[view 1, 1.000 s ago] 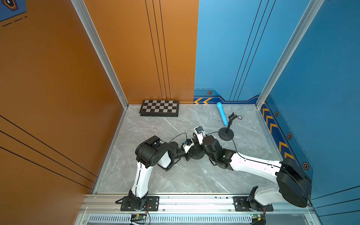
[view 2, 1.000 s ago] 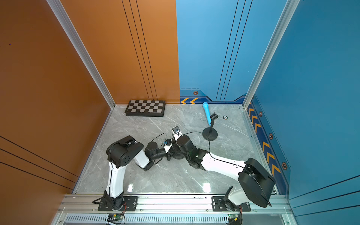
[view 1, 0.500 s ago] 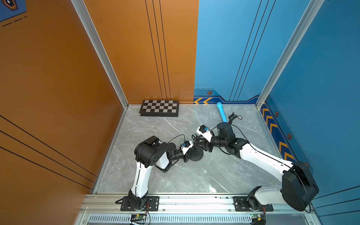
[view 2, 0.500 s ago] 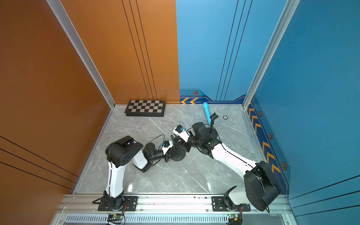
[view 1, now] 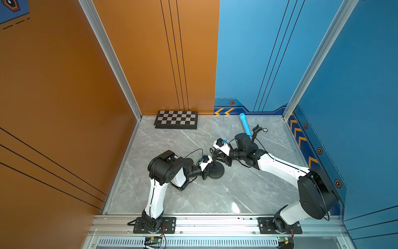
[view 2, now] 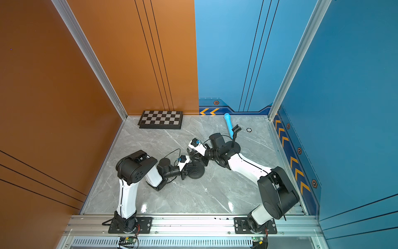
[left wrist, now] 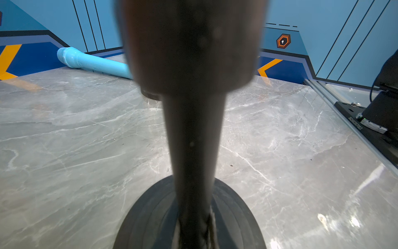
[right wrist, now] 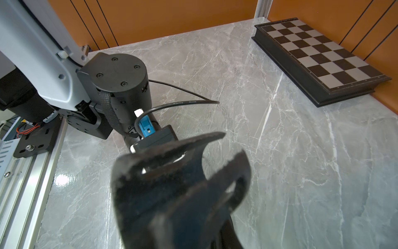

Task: Assemble a microphone stand
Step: Screw the microphone stand pole into the microphone stand base.

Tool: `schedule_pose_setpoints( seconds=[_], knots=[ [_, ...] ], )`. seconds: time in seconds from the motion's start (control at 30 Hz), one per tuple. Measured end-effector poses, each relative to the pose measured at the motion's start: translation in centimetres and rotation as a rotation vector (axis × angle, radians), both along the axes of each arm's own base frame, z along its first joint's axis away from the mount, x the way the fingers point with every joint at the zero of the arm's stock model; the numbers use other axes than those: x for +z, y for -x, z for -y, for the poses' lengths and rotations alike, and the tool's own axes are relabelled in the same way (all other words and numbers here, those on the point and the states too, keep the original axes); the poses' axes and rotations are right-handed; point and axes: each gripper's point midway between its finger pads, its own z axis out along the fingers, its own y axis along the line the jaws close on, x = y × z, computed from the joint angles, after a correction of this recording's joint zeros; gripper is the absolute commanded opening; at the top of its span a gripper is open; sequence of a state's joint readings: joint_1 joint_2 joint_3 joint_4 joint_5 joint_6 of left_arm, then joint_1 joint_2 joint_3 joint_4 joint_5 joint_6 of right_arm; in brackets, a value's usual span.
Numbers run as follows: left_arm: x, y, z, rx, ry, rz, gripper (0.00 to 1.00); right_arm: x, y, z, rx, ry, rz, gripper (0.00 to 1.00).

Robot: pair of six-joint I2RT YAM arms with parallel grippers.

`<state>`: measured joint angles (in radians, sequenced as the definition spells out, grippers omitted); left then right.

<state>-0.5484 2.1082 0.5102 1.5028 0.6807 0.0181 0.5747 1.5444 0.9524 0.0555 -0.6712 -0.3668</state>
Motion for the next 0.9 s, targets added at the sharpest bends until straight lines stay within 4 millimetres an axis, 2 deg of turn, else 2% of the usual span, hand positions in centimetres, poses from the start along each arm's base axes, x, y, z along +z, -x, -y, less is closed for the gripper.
schedule_pose_setpoints(
  seconds=[0.07, 0.2, 0.37, 0.5, 0.57, 0.63, 0.7, 0.77, 0.9],
  knots=[
    [0.0, 0.1, -0.1, 0.002, -0.003, 0.003, 0.08, -0.1, 0.2, -0.1, -0.013, -0.01, 0.02, 0.0],
    [0.0, 0.2, -0.2, 0.006, -0.01, 0.015, 0.19, -0.1, 0.5, -0.1, -0.099, -0.041, 0.074, 0.0],
    [-0.5, 0.2, -0.7, 0.025, -0.024, 0.005, 0.26, 0.0, 0.7, -0.5, -0.372, -0.065, 0.155, 0.0],
    [-0.5, 0.2, -0.7, 0.03, -0.026, 0.003, 0.26, 0.0, 0.6, -0.2, -0.575, -0.08, 0.162, 0.0],
    [-0.5, 0.2, -0.7, 0.033, -0.027, 0.003, 0.19, 0.0, 0.4, 0.1, -0.632, -0.097, 0.148, 0.0],
    [-0.5, 0.2, -0.7, 0.031, -0.029, 0.006, 0.12, 0.0, 0.4, 0.3, -0.655, -0.108, 0.137, 0.07],
    [-0.5, 0.2, -0.7, 0.03, -0.033, 0.012, 0.05, 0.1, 0.4, 0.3, -0.643, -0.11, 0.131, 0.28],
    [-0.6, 0.2, -0.7, 0.029, -0.035, 0.017, 0.03, 0.0, 0.4, 0.4, -0.603, -0.103, 0.119, 0.39],
    [-0.6, 0.3, -0.7, 0.027, -0.039, 0.028, 0.02, -0.7, 0.4, 0.8, -0.471, -0.035, 0.079, 0.43]
  ],
)
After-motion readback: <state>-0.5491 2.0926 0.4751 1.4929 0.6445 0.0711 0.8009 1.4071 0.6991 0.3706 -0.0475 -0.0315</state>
